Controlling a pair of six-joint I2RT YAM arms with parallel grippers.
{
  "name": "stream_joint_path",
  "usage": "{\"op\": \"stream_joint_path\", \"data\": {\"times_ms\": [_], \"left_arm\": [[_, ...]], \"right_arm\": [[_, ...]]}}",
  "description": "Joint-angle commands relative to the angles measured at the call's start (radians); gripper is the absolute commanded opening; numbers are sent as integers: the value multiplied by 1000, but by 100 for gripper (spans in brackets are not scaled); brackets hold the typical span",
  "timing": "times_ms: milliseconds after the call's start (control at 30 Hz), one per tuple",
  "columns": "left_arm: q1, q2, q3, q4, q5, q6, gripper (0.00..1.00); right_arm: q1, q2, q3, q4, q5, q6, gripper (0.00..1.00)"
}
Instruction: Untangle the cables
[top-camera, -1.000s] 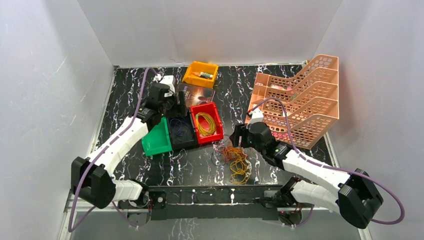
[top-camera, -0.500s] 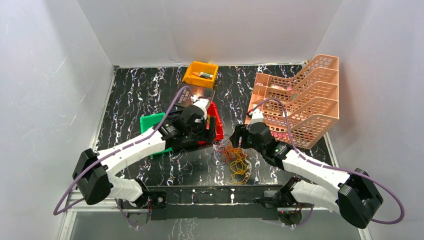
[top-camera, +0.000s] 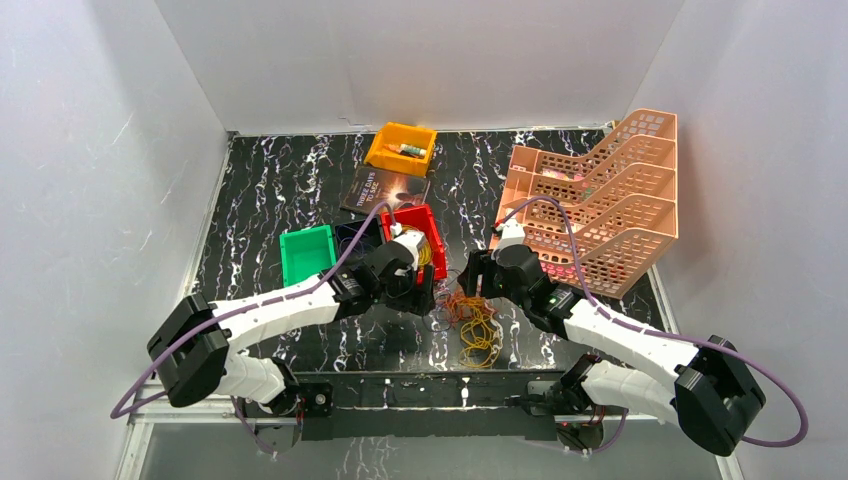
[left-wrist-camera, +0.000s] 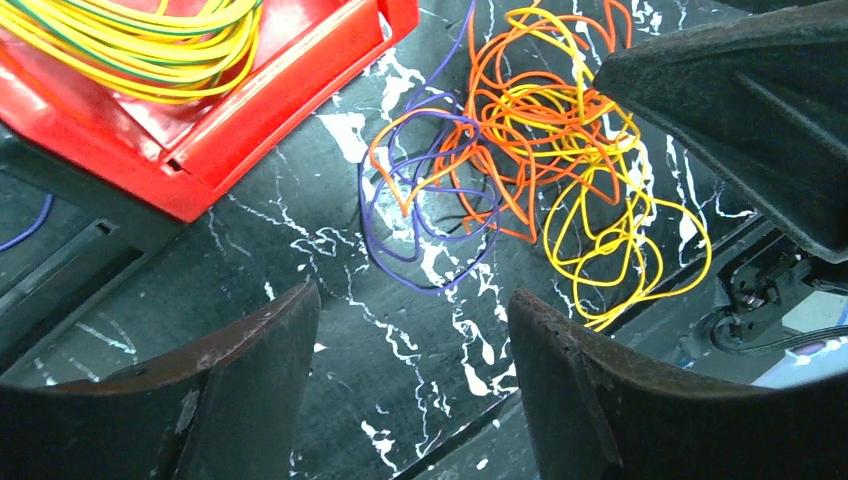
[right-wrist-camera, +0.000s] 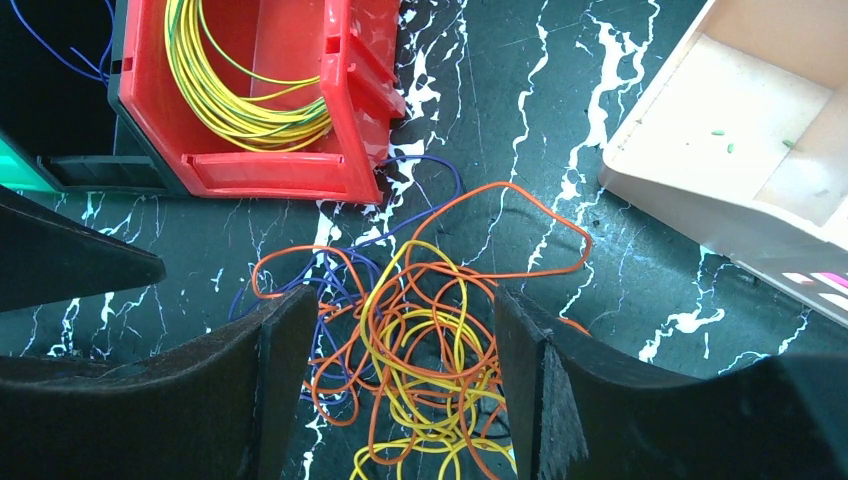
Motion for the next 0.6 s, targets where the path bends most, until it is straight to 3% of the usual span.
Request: {"op": "stream_joint_path", "data": {"times_ms": [0, 567], "left_arm": [[-10, -23, -32, 113, 32, -17, 66], [-31, 85, -86, 188, 52, 3, 50]], "right_arm": [[4, -12, 14, 38, 1, -9, 73], [4, 24, 22, 48, -6, -12, 73]]}}
